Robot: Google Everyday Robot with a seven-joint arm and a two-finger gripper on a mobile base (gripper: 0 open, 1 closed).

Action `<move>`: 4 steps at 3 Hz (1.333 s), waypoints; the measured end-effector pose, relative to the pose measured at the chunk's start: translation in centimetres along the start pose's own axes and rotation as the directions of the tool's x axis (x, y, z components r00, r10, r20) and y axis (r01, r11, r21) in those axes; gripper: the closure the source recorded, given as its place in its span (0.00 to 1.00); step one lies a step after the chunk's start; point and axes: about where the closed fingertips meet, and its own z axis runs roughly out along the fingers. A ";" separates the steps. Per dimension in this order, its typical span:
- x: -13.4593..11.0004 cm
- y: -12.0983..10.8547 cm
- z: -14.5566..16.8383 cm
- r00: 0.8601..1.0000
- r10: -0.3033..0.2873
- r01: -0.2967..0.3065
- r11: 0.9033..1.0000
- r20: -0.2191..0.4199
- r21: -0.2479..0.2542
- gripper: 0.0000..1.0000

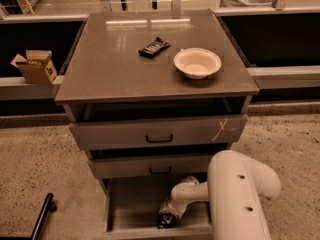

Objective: Pick pepsi can from bottom drawer and place on counter

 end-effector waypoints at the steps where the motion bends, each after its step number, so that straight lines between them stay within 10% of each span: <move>1: 0.0 -0.6 -0.4 0.999 0.029 -0.032 0.996 0.042 0.085 0.91; 2: 0.8 -0.7 -1.1 0.994 0.063 -0.078 0.981 0.089 0.176 1.00; 3: 1.2 -1.1 -3.7 0.975 0.136 -0.191 0.915 0.175 0.354 1.00; 4: 3.0 -1.5 -11.2 0.985 0.114 -0.168 0.812 0.130 0.560 1.00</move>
Offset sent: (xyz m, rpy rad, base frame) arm 0.0253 -0.0063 0.0251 0.3182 0.0532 -0.0725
